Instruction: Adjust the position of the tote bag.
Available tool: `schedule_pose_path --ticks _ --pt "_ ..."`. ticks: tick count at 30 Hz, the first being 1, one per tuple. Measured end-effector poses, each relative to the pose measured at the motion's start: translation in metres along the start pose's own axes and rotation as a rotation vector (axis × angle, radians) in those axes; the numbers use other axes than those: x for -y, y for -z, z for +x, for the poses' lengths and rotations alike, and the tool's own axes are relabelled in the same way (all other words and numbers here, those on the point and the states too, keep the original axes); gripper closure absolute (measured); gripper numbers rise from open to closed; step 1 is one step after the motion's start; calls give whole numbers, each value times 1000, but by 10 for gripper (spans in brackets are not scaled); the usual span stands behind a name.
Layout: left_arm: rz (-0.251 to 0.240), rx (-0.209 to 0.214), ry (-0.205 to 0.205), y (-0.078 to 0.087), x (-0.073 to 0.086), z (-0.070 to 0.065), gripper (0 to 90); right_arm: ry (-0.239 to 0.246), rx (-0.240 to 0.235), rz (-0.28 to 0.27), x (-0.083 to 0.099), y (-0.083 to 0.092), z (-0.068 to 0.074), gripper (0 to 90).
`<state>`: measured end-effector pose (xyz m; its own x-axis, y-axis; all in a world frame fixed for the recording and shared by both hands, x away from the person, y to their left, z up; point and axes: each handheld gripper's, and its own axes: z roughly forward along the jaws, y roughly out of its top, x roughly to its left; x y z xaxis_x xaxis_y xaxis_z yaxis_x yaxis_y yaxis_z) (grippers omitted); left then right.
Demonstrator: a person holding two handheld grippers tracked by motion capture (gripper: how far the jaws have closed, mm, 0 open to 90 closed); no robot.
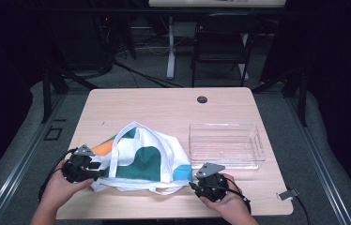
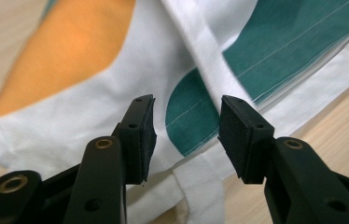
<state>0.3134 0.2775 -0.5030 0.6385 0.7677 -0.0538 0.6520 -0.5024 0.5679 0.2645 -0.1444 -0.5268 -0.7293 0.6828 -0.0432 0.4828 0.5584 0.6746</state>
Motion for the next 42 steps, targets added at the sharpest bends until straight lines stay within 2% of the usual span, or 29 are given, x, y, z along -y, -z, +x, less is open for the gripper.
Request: schedule_pose_path --ticks 1,4,7,11,15,17,20,25,32,35,39,40,42 --pt "0 0 0 0 0 0 559 0 0 0 0 0 0 646" --pt "-47 1 13 6 -2 -4 561 -21 -2 -2 0 0 -2 659" --pt "-91 -4 31 7 -4 -7 561 -22 -1 4 0 -1 -2 662" --pt "-103 -28 41 7 -3 -10 552 -8 -11 14 -2 -4 0 653" --pt "-125 -39 72 4 -2 -11 549 -24 -35 18 -3 -6 0 648" --pt "-125 -43 69 2 -1 -11 549 -32 -32 16 -4 -6 0 647" --pt "-136 -29 92 -1 0 -12 558 -42 -34 12 -4 -6 -1 646" --pt "-135 -27 108 -5 -1 -13 584 -57 -37 -7 -4 -6 -2 645" --pt "-132 -28 119 -10 0 -13 598 -51 -29 -31 -4 -5 -2 648" --pt "-145 -23 126 -12 0 -14 604 -52 -29 -40 -4 -5 -2 648" --pt "-136 -12 124 -17 0 -14 617 -51 -23 -46 -4 -5 -2 642" --pt "-141 -10 137 -18 0 -14 618 -53 -21 -44 -4 -5 -2 641" --pt "-137 -5 138 -20 1 -14 620 -53 -24 -47 -4 -4 -3 640"
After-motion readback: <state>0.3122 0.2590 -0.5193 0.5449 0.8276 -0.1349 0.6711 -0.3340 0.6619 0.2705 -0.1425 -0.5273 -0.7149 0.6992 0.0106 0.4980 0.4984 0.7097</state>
